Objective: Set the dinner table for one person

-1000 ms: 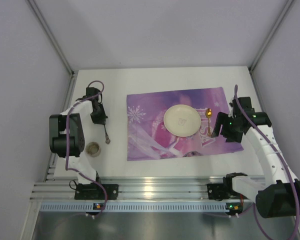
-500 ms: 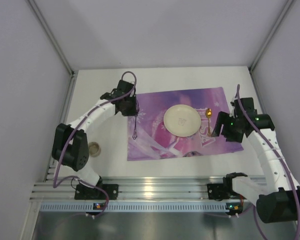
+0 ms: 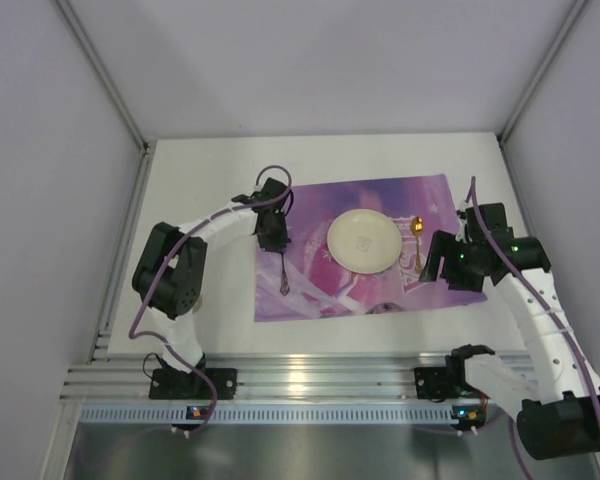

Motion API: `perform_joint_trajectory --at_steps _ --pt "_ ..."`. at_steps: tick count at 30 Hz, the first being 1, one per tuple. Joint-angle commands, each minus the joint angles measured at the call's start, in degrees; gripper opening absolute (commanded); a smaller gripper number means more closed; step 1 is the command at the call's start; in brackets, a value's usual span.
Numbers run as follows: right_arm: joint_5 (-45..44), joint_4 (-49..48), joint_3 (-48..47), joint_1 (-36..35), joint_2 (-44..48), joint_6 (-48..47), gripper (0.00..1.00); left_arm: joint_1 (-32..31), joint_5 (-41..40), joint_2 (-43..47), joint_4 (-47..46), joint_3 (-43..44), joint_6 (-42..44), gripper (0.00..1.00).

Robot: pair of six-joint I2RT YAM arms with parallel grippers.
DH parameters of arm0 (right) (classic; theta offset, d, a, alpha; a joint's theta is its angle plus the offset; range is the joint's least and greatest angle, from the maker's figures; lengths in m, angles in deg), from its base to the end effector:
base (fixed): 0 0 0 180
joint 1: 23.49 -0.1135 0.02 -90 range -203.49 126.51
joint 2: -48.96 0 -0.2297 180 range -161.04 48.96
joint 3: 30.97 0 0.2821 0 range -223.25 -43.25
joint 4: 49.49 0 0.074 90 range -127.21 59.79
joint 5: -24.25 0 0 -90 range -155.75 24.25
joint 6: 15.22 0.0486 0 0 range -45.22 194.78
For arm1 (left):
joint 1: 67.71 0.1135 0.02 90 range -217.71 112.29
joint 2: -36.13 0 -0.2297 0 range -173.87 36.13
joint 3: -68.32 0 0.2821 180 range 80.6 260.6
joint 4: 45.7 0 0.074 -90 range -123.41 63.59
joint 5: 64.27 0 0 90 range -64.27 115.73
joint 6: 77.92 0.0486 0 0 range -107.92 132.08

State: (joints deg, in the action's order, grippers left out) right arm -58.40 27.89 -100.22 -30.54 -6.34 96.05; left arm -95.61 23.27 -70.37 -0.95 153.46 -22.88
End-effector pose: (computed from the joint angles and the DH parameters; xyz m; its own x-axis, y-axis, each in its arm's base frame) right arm 0.2153 0.0329 0.2611 -0.8919 0.2522 -0.3753 0.1556 0.9505 0.2689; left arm 0.3524 -0.1842 0.1189 -0.9213 -0.1600 -0.3544 -0.0925 0.9754 -0.1999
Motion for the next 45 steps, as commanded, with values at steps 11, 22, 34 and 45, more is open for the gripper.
perform_joint_trajectory --at_steps 11,22,34,45 --pt "0.47 3.98 -1.65 -1.74 5.56 0.96 0.71 2.23 -17.48 17.78 20.25 -2.89 -2.66 0.50" --pt "2.23 2.57 2.04 -1.83 8.28 2.01 0.72 22.44 -15.82 31.97 26.07 -16.78 0.24 0.51" --pt "1.87 5.39 0.63 -2.00 9.52 1.31 0.72 25.09 -17.14 24.24 22.12 -17.66 -0.72 0.47" --pt "1.96 5.56 1.77 -3.06 9.78 1.22 0.72 27.20 -16.35 15.10 14.82 -18.89 0.77 0.35"
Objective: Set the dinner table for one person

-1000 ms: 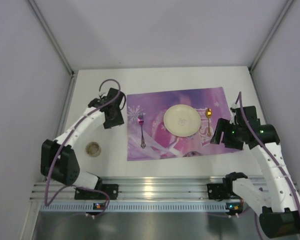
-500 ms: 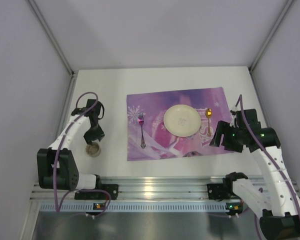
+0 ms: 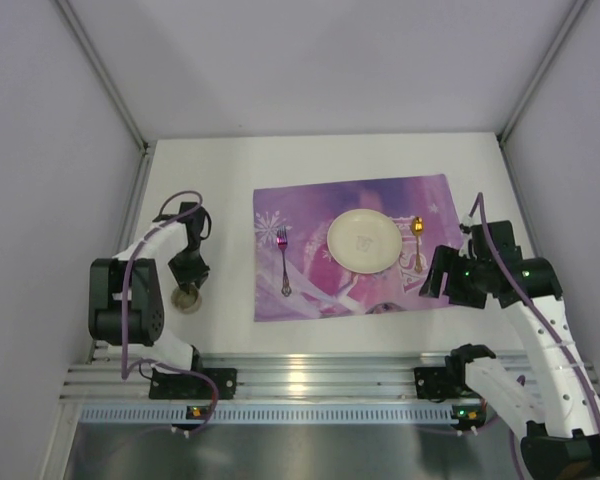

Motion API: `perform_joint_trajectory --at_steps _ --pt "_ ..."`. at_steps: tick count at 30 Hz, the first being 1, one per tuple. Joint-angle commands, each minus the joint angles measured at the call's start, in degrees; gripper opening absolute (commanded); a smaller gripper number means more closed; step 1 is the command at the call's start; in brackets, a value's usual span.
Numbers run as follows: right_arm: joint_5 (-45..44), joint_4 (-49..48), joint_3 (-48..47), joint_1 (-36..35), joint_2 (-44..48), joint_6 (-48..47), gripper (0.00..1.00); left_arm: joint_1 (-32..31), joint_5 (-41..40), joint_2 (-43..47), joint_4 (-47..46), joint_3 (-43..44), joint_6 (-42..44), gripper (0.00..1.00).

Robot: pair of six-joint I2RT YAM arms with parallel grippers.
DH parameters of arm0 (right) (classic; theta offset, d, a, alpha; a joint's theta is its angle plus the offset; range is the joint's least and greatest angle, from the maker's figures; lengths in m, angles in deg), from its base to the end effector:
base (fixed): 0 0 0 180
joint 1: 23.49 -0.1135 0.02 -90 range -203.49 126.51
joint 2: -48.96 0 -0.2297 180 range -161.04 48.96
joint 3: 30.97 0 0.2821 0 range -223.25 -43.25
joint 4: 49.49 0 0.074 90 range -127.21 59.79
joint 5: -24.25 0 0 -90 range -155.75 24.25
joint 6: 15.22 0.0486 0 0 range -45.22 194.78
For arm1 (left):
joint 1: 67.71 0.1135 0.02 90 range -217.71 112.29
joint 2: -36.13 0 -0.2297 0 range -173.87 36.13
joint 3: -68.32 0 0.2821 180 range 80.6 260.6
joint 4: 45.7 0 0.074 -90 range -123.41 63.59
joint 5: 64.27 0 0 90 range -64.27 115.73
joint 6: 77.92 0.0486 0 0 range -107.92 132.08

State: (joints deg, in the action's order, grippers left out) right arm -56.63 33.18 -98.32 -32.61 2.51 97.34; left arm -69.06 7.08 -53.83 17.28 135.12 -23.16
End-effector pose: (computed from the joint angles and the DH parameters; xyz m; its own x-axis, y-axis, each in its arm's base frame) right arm 0.1794 0.0366 0.2731 -0.8918 0.2405 -0.3832 0.1209 0.9429 0.3104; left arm 0.2876 0.0088 0.1125 -0.8151 -0.5276 -0.2391 -0.5749 0.7876 0.2217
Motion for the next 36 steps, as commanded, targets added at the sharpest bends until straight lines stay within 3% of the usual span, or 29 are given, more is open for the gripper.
perform_joint_trajectory --at_steps 1,5,9,13,22,26,31,36 --pt "0.19 0.27 -0.13 -0.98 1.02 -0.07 0.72 0.90 0.02 -1.98 -4.37 -0.91 1.23 0.32" --pt "0.10 0.36 -0.13 -1.16 1.11 -0.16 0.72 0.90 2.30 -4.61 -5.79 -1.00 2.11 0.00" --pt "0.02 0.10 -0.30 -1.16 0.58 0.02 0.72 0.90 7.22 -2.53 -4.73 0.84 -0.86 0.00" --pt "1.07 -1.48 -1.44 -1.16 -0.82 0.37 0.72 0.90 18.20 2.58 -5.96 1.55 -7.45 0.00" --pt "5.98 -5.17 -8.56 -2.65 -6.36 0.28 0.73 0.73 31.47 14.53 -10.07 7.97 -30.65 0.00" --pt "9.24 -11.14 -12.59 -8.25 -9.34 2.65 0.76 -5.14 33.51 19.81 -22.70 3.41 -49.25 0.00" --pt "6.26 -17.20 -19.10 -19.51 -15.58 5.03 0.77 -17.17 29.91 17.54 -32.84 2.78 -61.94 0.00" --pt "-0.33 -20.29 -27.01 -27.61 -23.67 4.24 0.77 -22.64 27.27 11.56 -38.82 5.41 -72.67 0.00"
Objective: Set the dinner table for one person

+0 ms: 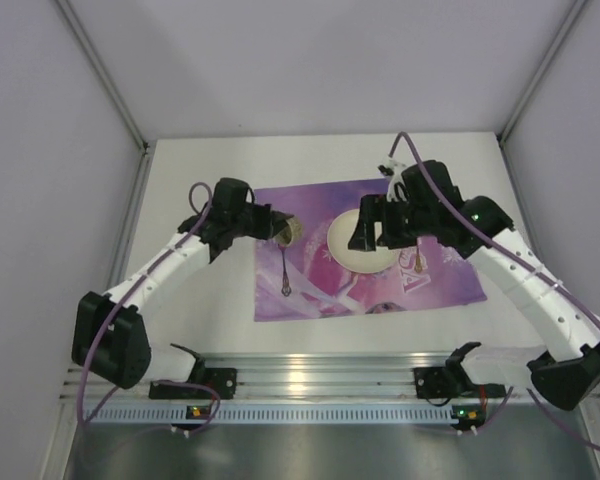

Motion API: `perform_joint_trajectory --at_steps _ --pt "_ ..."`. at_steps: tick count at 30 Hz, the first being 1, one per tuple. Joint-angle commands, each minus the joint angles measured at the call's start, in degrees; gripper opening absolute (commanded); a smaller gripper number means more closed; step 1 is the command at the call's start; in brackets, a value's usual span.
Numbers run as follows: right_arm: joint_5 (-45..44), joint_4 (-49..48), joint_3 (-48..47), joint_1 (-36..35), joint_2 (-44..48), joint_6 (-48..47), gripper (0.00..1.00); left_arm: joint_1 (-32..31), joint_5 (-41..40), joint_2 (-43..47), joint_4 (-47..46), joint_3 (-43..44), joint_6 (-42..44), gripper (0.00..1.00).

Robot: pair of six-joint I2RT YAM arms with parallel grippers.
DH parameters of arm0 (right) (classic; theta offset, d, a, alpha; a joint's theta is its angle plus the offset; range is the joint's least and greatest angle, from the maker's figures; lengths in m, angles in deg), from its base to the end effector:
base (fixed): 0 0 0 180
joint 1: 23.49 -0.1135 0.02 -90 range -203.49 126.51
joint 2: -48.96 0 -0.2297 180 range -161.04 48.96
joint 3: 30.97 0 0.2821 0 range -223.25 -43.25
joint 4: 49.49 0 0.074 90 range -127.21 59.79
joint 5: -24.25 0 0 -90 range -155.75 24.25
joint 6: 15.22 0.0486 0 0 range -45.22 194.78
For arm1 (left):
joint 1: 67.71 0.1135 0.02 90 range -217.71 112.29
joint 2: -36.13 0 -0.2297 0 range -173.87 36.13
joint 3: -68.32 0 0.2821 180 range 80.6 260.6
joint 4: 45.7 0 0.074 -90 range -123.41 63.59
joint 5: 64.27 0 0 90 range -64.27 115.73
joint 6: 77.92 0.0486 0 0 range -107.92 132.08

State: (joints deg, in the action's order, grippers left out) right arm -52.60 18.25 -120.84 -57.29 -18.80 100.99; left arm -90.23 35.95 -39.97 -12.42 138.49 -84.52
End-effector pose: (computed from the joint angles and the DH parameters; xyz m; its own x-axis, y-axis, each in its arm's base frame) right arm 0.2259 0.1645 0.3456 -0.8306 -0.0385 -0.5556 -0.3423 0.8222 0.4548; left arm 0.3106 -0.1381 0.2303 -0.4335 -0.8786 0.2005 -0.6380 0.1421 -0.7568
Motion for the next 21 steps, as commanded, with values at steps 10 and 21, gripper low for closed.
perform_joint_trajectory --at_steps 10,21 --pt "-20.16 -9.23 -12.14 -12.16 -15.28 0.06 0.74 -7.44 0.42 -13.11 -9.39 13.83 -16.87 0.00" --pt "-36.61 -10.90 -16.98 -14.80 -24.43 2.35 0.71 -8.41 2.52 -11.27 -6.50 15.15 -17.93 0.00"
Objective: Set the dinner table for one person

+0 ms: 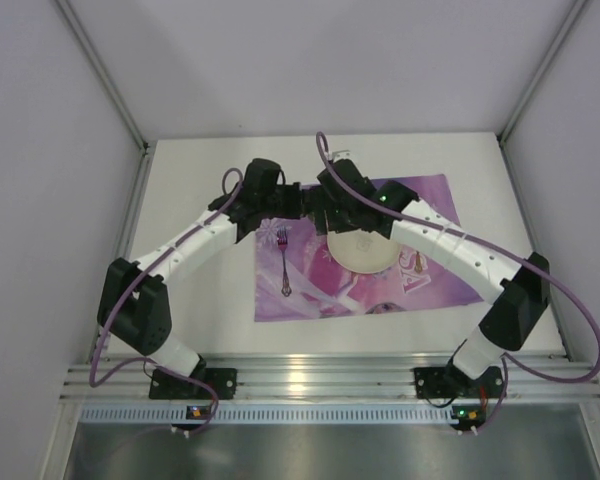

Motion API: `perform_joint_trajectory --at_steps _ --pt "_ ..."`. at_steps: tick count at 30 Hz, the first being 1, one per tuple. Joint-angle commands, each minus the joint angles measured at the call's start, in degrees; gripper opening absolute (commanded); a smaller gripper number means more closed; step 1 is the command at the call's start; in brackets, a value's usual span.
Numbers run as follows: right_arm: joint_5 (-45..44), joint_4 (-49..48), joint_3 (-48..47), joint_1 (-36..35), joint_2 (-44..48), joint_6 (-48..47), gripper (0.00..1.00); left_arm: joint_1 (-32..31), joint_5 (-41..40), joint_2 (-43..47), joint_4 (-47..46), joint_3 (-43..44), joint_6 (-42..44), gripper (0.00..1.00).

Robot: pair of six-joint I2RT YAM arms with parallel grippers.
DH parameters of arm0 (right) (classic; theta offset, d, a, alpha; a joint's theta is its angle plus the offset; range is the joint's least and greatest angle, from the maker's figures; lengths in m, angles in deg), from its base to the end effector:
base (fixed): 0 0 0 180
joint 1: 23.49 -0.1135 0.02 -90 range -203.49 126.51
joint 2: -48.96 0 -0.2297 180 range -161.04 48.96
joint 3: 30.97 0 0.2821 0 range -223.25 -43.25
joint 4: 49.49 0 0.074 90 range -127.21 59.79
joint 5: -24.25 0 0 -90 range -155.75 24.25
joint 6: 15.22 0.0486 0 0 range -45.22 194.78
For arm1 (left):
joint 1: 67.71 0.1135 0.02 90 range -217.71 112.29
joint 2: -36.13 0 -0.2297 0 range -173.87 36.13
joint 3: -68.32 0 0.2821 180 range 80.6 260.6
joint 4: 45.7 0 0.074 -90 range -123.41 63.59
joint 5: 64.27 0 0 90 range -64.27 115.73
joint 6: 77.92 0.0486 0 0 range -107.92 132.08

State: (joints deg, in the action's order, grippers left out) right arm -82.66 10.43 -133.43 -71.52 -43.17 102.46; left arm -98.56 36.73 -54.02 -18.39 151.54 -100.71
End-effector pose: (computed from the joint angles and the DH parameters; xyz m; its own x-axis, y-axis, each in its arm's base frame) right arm 0.2674 0.2762 0.3019 -0.7228 -0.1390 -0.6769 -0.2817 0.9537 0.1050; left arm 0.3397 -0.2137 0.2407 -0.4018 -0.8141 0.4192 -0.6928 -0.0291 -0.7206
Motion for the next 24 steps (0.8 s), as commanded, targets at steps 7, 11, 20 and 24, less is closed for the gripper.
perform_joint_trajectory --at_steps 7,11,20,24 --pt "-13.14 -4.74 -5.46 -0.66 -2.25 1.93 0.66 -0.09 4.11 5.07 0.00 -0.36 -2.34 0.00" --pt "-14.91 -4.92 -6.07 -1.10 -4.27 2.46 0.62 -0.09 4.81 5.16 -0.43 -0.10 -2.61 0.00" --pt "-15.00 -4.84 -7.39 -1.54 -7.44 1.76 0.43 0.00 7.71 4.10 -2.81 0.96 -3.05 0.00" --pt "-15.61 -5.80 -5.11 -1.54 -6.74 0.62 0.36 0.00 9.12 4.28 -3.69 0.78 -2.96 0.00"
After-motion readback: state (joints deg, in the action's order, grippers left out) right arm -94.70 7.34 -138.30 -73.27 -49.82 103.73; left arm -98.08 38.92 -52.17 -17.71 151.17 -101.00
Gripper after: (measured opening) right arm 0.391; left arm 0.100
